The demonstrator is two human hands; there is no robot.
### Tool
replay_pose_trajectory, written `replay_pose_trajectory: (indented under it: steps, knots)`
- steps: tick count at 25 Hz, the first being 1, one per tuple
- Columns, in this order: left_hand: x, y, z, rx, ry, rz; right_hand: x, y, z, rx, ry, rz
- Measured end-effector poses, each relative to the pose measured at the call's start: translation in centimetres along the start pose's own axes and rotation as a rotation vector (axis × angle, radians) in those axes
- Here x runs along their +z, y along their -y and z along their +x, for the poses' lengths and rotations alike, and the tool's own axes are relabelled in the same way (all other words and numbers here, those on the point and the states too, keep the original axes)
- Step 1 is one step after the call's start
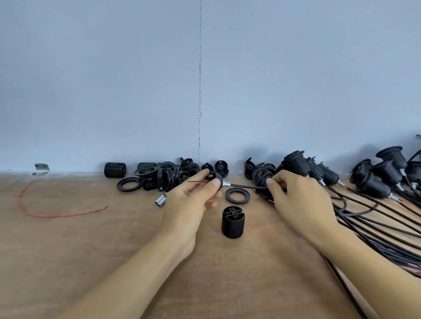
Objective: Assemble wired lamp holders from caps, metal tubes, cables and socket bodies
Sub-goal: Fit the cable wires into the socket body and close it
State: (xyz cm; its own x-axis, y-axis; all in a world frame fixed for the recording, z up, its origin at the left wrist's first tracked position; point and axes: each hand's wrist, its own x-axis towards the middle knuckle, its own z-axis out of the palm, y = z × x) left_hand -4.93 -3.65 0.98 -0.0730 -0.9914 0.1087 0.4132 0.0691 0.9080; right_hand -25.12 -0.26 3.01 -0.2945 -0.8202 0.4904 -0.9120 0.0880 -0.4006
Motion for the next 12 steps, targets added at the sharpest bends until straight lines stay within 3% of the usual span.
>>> replay_pose_trajectory:
  steps: [4,6,9,12]
  knots:
    - [0.0,0.3,-0.5,0.108,0.012,0.280,0.1,-0.6,0.0,-0.078,-0.086,-0.290]
    - [0.0,0.5,-0.9,0.142,0.061,0.336,0.2,-0.6,0.0,-0.098,-0.114,-0.326]
    - [0.4,0.7,-1.6,0.215,0.138,0.419,0.1,0.6,-0.9,-0.336,-0.081,0.068]
    - [0.5,1.0,-2.0,0.261,0.160,0.445,0.6,2.3,-2.2,-0.533,0.100,0.392]
